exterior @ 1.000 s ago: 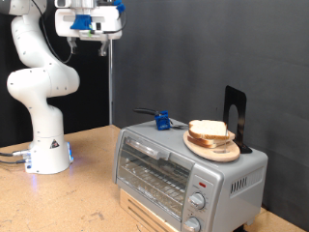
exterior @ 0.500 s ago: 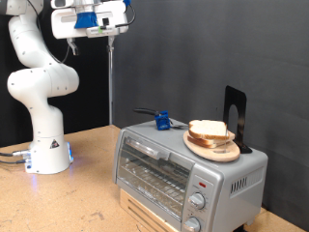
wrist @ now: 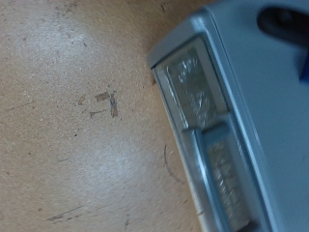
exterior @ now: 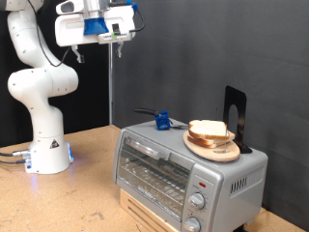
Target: Make a piece of toast with the oven
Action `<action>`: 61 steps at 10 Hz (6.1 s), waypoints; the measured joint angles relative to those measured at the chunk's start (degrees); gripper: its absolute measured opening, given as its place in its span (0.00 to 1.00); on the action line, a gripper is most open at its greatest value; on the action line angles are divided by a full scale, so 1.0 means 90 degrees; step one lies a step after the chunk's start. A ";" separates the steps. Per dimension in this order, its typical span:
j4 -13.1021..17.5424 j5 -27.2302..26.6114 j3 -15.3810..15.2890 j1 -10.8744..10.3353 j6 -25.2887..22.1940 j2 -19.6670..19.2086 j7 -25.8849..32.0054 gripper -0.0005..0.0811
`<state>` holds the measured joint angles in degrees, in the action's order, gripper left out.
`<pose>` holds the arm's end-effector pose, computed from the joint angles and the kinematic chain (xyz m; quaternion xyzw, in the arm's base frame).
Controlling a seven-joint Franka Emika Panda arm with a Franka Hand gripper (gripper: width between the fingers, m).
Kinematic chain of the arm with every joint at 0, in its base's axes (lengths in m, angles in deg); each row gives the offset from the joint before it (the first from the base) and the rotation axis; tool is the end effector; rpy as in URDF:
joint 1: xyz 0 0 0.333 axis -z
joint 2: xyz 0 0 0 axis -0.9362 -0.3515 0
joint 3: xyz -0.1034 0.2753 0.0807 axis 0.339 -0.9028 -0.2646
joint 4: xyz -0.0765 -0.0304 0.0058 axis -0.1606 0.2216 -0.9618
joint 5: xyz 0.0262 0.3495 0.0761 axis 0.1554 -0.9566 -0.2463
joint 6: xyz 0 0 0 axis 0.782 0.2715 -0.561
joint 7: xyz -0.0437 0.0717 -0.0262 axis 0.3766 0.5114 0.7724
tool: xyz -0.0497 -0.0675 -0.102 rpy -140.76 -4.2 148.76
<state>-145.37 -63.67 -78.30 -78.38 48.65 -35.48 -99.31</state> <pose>0.3269 0.0038 0.5469 -0.8544 0.5145 -0.0023 0.0721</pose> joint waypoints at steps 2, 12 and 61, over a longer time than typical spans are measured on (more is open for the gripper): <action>-0.0091 0.0000 0.0406 -0.0235 0.0013 -0.0067 0.1695 1.00; -0.0812 -0.0173 0.0542 -0.0255 0.1994 -0.0823 0.2207 1.00; -0.1340 0.1161 0.0463 0.1342 0.4885 -0.4291 0.1761 1.00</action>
<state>-157.42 -53.23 -74.13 -66.30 92.62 -74.10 -83.47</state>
